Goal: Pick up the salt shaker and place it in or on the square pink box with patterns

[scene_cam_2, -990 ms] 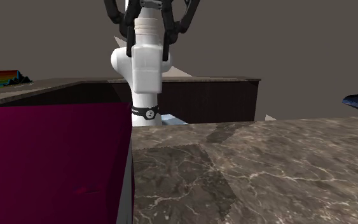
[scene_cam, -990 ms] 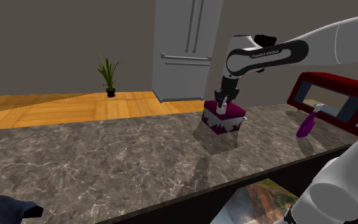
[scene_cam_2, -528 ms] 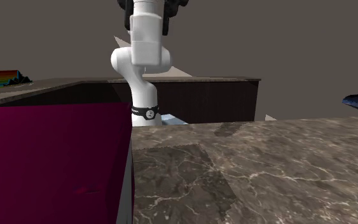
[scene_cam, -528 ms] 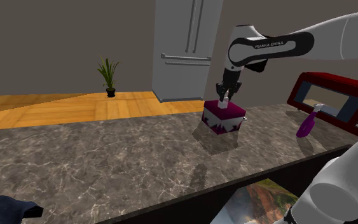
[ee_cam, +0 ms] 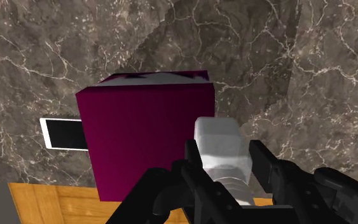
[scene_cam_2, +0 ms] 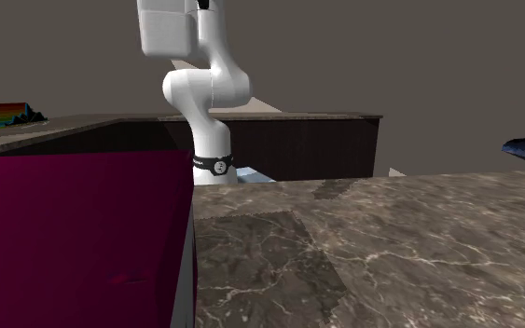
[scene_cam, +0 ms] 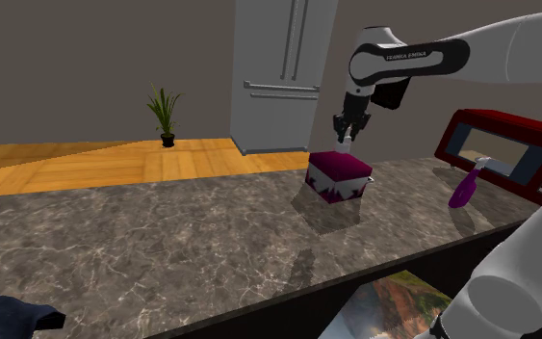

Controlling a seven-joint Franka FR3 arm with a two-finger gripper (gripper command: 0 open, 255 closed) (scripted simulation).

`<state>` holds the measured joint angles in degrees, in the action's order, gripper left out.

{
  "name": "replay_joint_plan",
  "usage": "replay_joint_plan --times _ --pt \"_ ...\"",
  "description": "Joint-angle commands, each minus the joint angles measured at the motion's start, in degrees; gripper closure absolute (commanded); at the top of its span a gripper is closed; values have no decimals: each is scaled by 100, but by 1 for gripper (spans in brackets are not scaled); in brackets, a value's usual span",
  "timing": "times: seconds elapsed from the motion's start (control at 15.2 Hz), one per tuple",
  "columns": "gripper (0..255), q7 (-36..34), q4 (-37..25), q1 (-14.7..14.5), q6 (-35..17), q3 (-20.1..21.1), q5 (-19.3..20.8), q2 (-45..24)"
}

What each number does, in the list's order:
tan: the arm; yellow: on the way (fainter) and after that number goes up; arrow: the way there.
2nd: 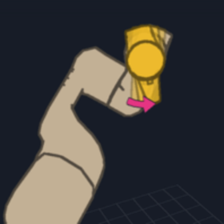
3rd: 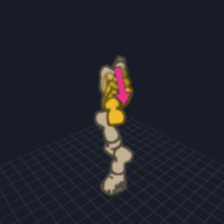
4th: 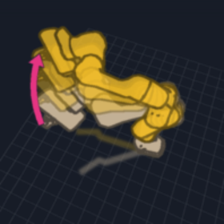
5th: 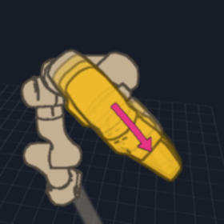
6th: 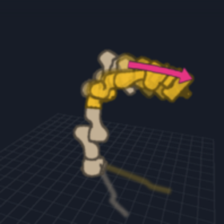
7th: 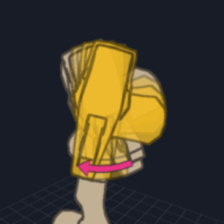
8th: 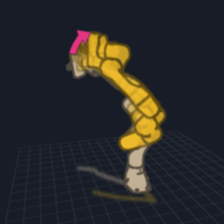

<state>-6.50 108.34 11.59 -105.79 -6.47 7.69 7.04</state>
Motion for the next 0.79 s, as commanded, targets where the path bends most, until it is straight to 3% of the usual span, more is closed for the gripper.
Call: replay_joint_plan --times 0.0,0.46,0.73 --pt "255 225 -361 83 40 -118 -41 -295" --pt "255 1067 -1819 472 305 -499 -321 -1418" --pt "255 1036 -1480 473 -9 -494 -309 -1393"
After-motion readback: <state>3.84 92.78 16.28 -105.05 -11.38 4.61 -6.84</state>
